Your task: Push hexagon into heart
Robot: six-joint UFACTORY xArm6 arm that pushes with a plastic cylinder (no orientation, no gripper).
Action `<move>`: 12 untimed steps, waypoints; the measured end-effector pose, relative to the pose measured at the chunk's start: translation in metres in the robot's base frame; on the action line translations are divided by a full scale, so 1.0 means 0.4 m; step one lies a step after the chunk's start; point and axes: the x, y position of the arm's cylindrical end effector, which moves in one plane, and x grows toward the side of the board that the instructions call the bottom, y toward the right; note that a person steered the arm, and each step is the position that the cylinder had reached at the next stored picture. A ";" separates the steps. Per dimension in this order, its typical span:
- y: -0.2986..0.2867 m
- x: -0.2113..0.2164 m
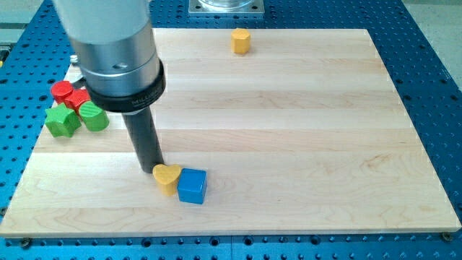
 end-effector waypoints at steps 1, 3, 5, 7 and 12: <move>-0.008 0.030; 0.020 0.029; -0.023 -0.162; 0.472 -0.534; 0.406 -0.794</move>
